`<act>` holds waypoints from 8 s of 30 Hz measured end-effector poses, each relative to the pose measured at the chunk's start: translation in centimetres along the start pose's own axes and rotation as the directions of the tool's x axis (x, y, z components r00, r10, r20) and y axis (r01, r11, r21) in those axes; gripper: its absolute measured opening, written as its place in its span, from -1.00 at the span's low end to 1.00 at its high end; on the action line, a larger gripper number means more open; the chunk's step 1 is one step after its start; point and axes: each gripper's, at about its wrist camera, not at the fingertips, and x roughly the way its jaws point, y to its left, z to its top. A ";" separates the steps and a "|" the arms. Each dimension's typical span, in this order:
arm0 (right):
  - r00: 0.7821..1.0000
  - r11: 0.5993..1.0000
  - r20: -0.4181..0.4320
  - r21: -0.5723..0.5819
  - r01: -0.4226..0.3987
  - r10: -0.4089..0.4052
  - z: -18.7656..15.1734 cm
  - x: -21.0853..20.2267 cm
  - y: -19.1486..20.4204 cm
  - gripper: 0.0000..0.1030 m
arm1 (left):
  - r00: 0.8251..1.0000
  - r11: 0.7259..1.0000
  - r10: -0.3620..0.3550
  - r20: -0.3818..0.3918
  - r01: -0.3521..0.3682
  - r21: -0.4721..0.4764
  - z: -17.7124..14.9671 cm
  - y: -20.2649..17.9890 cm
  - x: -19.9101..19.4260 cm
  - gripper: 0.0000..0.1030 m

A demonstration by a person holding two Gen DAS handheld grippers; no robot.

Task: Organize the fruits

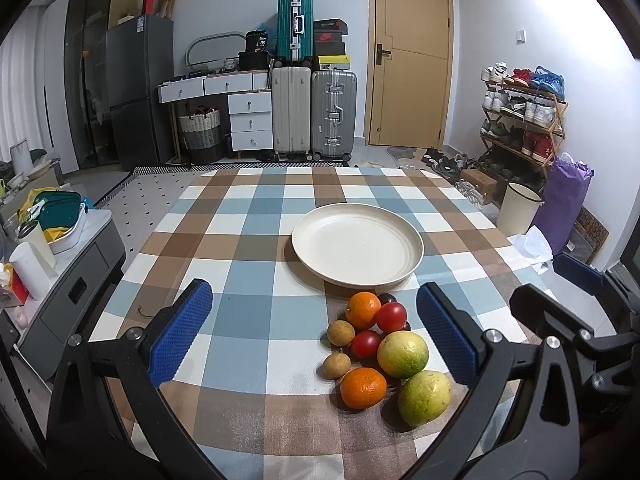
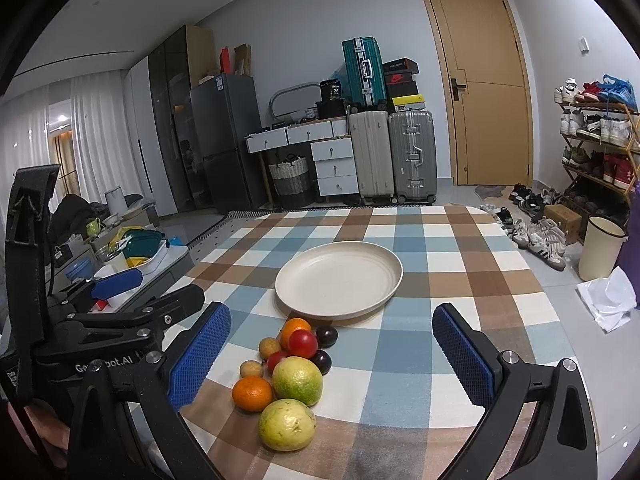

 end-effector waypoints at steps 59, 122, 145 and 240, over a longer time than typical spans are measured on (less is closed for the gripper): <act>0.934 0.992 -0.338 0.001 -0.125 0.118 -8.6 6.5 1.7 0.99 | 0.999 0.999 -0.022 -0.031 0.020 -0.045 -1.9 -1.5 -0.5 0.99; 0.948 0.977 -0.262 0.153 -0.147 0.183 -8.5 4.8 -2.5 0.00 | 0.919 0.979 -0.190 -0.345 0.203 0.002 -6.6 0.1 8.9 0.68; 0.948 0.977 -0.258 0.151 -0.153 0.188 -8.1 4.7 -2.4 0.00 | 0.857 0.932 -0.346 -0.382 0.361 -0.036 -6.9 -0.8 8.8 -0.28; 0.932 0.973 -0.282 0.106 -0.207 0.229 7.7 25.2 -9.1 0.17 | 0.857 0.937 -0.339 -0.389 0.343 -0.062 12.1 1.8 30.4 -0.26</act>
